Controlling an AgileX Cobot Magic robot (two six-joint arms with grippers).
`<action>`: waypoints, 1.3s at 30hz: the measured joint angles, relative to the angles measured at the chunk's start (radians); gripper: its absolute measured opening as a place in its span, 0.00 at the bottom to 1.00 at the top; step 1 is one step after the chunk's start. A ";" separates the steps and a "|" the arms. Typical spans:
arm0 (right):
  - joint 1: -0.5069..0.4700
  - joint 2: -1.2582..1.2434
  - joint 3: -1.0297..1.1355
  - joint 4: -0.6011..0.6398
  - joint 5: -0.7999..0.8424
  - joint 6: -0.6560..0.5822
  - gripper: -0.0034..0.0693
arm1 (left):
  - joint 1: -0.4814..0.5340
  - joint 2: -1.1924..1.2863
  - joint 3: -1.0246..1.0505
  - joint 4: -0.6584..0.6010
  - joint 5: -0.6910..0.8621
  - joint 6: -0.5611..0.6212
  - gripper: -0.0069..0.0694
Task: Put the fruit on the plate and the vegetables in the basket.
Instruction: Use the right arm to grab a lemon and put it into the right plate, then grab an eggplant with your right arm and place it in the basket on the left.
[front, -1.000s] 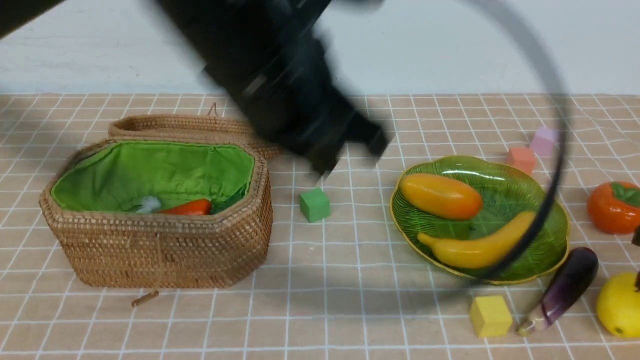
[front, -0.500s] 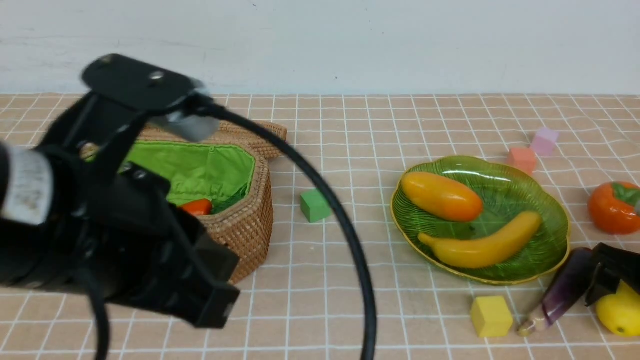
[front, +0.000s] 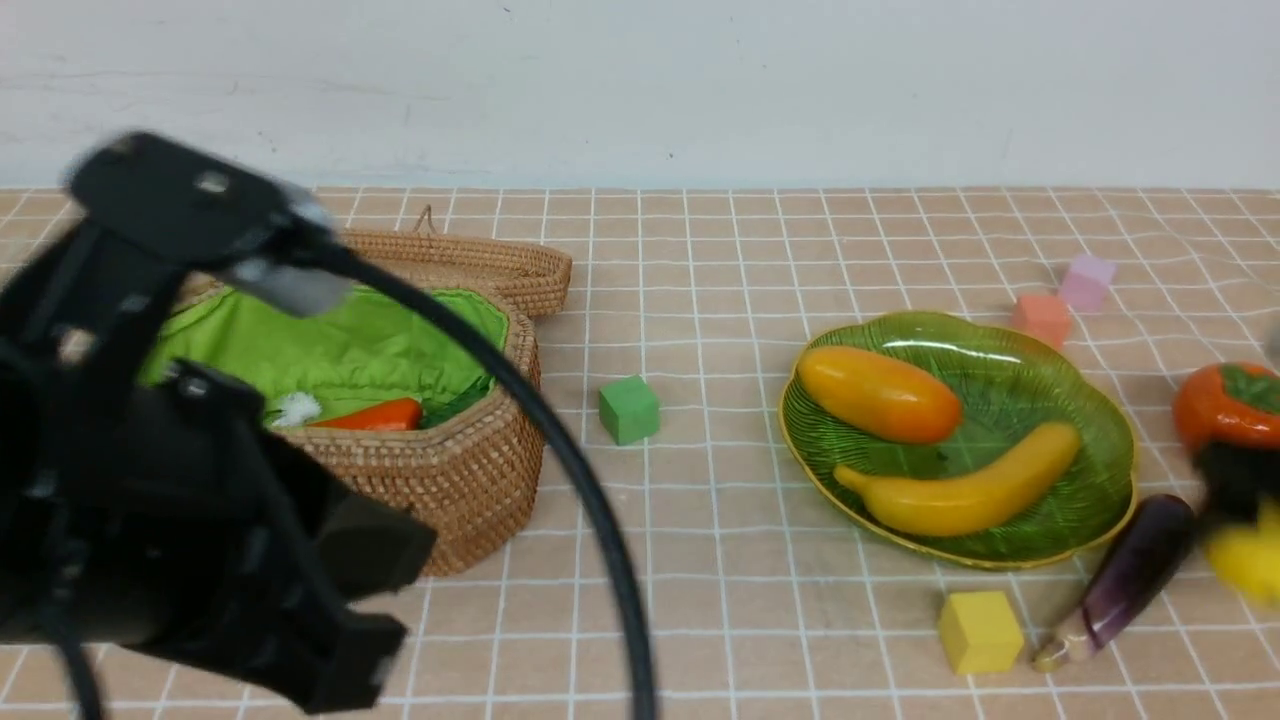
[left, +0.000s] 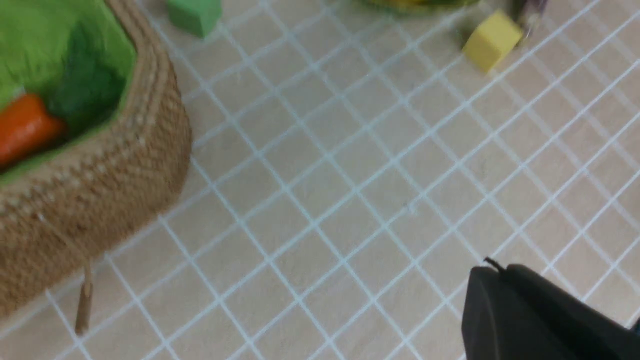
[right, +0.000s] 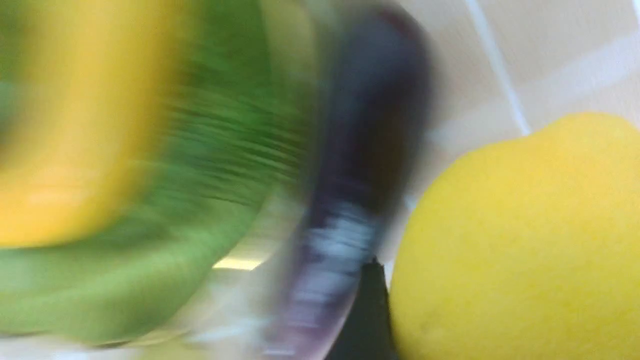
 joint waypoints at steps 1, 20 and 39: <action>0.024 0.002 -0.034 0.023 -0.009 -0.046 0.87 | 0.000 -0.011 0.004 0.009 -0.025 0.000 0.07; 0.164 0.443 -0.519 0.091 0.045 -0.099 0.96 | 0.000 -0.029 0.049 0.038 -0.080 0.000 0.07; 0.078 -0.065 0.130 -0.155 -0.096 0.394 0.83 | 0.000 -0.029 0.049 0.035 -0.055 0.001 0.07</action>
